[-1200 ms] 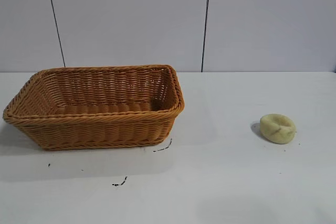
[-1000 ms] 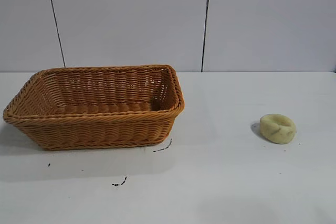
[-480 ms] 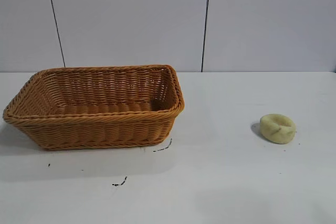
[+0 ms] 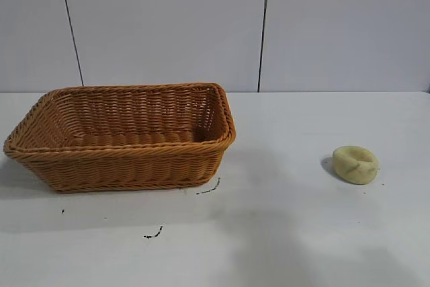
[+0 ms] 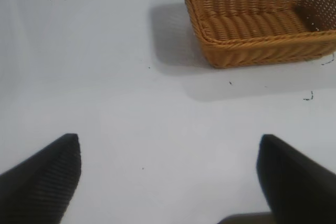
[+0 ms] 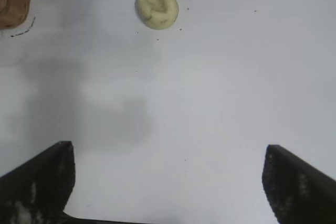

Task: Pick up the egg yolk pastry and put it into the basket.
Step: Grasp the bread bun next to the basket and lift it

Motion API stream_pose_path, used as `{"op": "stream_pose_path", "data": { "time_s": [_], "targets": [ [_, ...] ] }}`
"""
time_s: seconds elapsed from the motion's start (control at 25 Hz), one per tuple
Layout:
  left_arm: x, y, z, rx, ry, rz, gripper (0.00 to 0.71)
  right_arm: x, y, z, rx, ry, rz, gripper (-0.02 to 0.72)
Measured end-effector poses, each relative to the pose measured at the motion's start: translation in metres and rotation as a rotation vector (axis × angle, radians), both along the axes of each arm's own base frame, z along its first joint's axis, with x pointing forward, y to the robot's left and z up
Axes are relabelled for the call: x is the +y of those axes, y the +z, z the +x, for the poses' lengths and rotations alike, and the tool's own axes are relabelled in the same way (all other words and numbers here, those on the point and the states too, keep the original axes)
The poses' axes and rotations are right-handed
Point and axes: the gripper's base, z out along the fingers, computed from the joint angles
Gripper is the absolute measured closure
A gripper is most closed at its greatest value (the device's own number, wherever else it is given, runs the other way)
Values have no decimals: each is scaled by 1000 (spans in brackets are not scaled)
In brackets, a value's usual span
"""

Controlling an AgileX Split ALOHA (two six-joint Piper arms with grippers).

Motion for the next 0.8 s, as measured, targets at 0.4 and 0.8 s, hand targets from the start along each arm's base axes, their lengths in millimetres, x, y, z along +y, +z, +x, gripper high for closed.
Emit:
{"op": "stream_pose_path", "data": {
  "time_s": [0.4, 0.8],
  "targets": [
    [0, 0, 0, 0, 0, 0, 17, 9, -53, 149, 285, 3, -19, 8],
    [0, 0, 0, 0, 0, 0, 17, 16, -114, 235, 388, 27, -35, 8]
  ]
}}
